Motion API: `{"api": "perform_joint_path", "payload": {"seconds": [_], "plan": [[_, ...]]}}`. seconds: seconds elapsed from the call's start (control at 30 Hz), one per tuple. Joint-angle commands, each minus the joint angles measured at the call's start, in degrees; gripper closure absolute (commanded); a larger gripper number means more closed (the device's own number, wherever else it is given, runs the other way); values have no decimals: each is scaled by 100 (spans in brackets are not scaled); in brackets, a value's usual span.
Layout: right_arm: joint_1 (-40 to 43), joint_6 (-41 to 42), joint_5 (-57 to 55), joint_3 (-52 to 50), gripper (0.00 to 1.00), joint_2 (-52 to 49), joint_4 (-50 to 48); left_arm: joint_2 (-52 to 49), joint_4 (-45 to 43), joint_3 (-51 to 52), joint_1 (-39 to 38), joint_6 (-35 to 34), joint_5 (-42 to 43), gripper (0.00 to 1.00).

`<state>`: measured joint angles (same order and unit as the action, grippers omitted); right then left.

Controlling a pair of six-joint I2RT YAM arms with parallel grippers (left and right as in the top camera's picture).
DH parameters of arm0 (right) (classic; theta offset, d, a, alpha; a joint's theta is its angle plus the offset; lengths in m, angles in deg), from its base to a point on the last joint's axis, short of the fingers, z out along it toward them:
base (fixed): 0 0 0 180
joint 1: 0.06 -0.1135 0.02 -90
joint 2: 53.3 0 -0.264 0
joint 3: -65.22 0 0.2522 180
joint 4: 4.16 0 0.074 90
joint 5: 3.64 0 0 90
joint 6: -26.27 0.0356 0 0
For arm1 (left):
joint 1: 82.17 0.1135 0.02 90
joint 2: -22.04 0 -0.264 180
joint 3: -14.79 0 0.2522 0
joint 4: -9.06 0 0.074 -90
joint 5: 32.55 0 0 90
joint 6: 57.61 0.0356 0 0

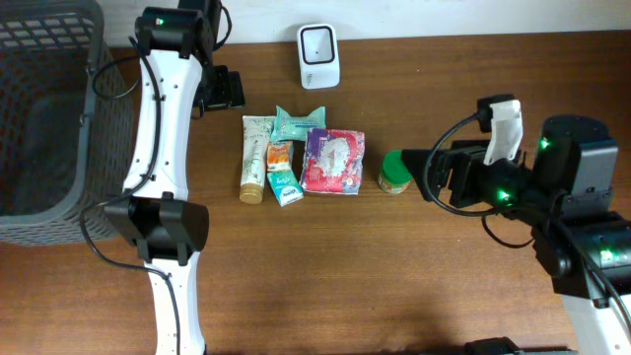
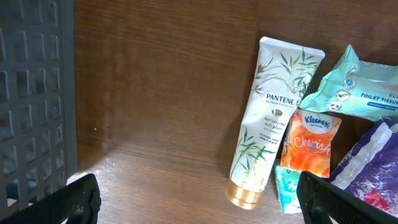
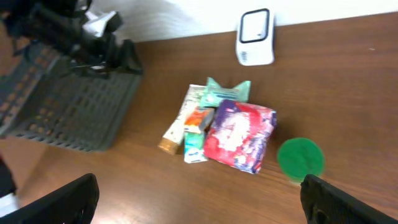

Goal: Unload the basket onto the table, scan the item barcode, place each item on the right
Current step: 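Swing the right gripper over toward the green jar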

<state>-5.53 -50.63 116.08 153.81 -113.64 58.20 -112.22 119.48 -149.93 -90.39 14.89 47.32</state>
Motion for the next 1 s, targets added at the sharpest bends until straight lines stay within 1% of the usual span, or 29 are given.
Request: {"api": "perform_joint_path", "payload": {"seconds": [0.0,0.07,0.1,0.27,0.4,0.5,0.6,0.7,0.77,0.87,0.97], "plan": [[-57,90,271,136,1,-179,11,44,4,13,4,87,-83,1],[-92,142,201,136,2,-326,175,44,7,13,4,87,-85,1],[-146,291,-31,138,1,-463,350,44,7,13,4,87,-85,1],[-601,304,-901,197,2,-1335,1217,44,4,13,4,87,-85,1],[-922,302,-1484,769,1,-1926,1932,44,4,13,4,87,-83,1],[-1176,308,-1781,1309,1,-1989,2286,44,4,13,4,87,-83,1],[-1491,542,-2273,2013,1,-1978,2767,44,4,13,4,87,-83,1],[-1897,964,-3062,2931,2,-1974,3440,44,4,13,2,87,-83,1],[-2079,1152,-3268,3331,1,-1974,3670,44,4,13,0,87,-83,1],[-2308,1294,-3348,3718,1,-1952,3729,44,4,13,0,87,-83,1],[-2306,1292,-3320,3720,1,-1967,3556,44,4,13,0,87,-83,1]]}}
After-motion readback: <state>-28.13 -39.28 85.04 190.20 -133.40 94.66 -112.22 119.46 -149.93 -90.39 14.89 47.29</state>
